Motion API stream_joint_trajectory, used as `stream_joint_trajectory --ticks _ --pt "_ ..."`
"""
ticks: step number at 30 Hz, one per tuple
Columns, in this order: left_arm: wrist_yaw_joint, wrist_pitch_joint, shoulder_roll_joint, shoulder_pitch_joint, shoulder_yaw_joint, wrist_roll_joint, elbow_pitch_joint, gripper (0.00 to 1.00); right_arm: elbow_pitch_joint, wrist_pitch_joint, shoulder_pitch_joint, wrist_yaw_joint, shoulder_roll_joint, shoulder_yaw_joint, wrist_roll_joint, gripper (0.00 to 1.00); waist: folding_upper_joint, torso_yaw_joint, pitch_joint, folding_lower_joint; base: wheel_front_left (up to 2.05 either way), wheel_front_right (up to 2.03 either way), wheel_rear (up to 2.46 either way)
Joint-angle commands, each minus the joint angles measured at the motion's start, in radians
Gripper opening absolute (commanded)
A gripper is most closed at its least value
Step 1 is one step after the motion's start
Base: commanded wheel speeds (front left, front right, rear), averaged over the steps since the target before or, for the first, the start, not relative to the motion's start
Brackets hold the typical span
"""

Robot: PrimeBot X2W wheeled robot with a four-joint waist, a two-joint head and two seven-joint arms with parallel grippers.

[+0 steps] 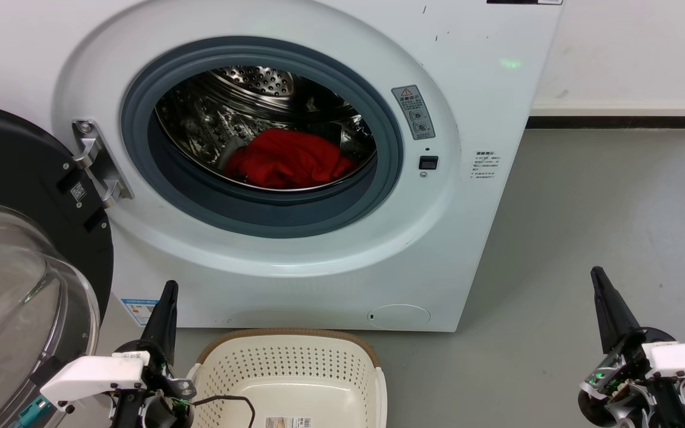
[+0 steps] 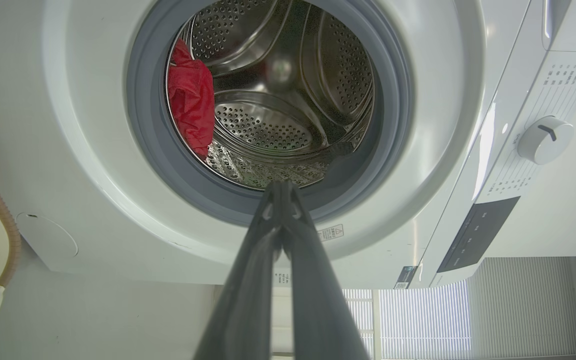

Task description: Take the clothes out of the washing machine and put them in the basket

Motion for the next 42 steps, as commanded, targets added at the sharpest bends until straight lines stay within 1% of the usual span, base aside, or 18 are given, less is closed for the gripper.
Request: stream_joint_trajectory --ticks 1,35,36,39,42 --pt "-0.003 0.002 -0.001 -0.006 0.003 -0.002 -0.001 0.0 0.001 0.0 -0.013 0.0 0.004 0.001 -0.004 0.0 0.0 0.0 0.0 0.0 0.0 0.0 0.0" --pt "-0.003 0.002 -0.001 -0.006 0.003 -0.002 -0.001 0.0 0.001 0.0 -0.013 0.0 0.004 0.001 -0.004 0.0 0.0 0.0 0.0 0.0 0.0 0.0 0.0" --pt "0.0 0.0 0.0 0.0 0.0 0.0 0.001 1.0 0.001 0.0 0.0 0.0 0.0 0.0 0.0 1.0 0.0 0.0 0.0 0.0 0.0 0.0 0.0" --pt "0.0 -0.004 -0.002 0.016 -0.005 0.001 0.018 1.0 0.02 -0.004 0.015 0.0 0.001 0.002 -0.001 1.0 0.0 0.0 0.0 0.0 0.0 0.0 0.0" --pt "0.0 -0.02 -0.001 0.02 -0.008 0.015 0.006 1.0 0.016 -0.02 0.022 0.0 0.001 0.001 -0.011 1.0 0.0 0.0 0.0 0.0 0.0 0.0 0.0"
